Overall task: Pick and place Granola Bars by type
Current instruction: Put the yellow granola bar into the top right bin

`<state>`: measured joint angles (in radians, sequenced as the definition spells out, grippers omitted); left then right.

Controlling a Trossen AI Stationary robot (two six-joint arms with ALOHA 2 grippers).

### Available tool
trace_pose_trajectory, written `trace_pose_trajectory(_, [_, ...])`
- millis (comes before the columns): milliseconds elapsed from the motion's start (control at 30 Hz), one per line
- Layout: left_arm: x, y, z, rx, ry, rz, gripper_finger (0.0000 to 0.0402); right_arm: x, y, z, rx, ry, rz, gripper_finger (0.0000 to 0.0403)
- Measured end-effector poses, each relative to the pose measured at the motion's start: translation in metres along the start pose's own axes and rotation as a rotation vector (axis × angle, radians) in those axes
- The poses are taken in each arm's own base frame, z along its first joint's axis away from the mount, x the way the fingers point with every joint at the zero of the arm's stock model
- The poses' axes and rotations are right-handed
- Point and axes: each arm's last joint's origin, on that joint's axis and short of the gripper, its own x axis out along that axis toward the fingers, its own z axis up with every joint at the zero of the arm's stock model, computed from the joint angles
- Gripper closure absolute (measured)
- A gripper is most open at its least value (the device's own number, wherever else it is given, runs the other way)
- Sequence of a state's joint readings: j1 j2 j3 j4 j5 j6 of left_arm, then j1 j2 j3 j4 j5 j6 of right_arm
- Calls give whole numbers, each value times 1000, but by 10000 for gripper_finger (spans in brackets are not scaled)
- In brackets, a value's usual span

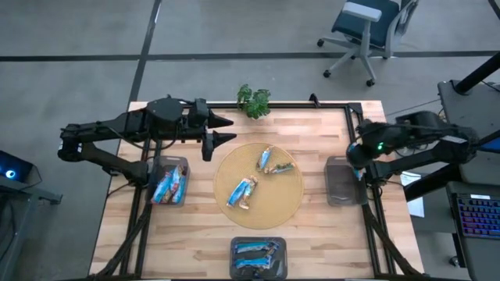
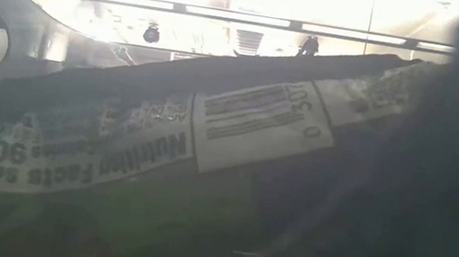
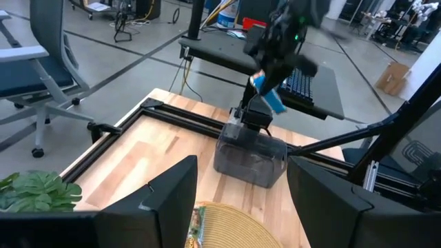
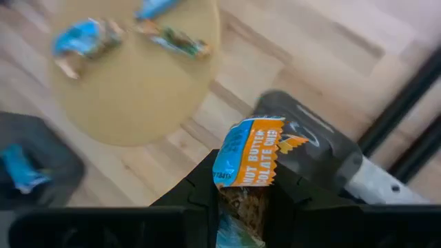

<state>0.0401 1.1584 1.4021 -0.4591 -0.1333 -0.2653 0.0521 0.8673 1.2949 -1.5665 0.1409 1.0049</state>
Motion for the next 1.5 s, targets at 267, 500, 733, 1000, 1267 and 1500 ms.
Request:
trace_pose_trajectory(267, [0,0,0,-12,0,-1,193,47,-5,-15,29,195,-105,338])
trace_pose_trajectory(500, [0,0,0,-25,0,-1,193,73,-7,-23,32,273,-122,338])
trace_pose_trajectory(733, [0,0,0,-30,-1,-1,193,84,-9,-26,32,288,-140,338])
trace_pose_trajectory(1000, [0,0,0,-35,-2,-1,193,86,-10,-27,29,290,-143,339])
trace_pose_trajectory(1267, [0,0,0,-35,-1,-1,193,86,-10,-27,36,312,-128,322])
trace_pose_trajectory(1500, [0,0,0,-44,-1,-1,193,86,-10,-27,46,312,-130,290])
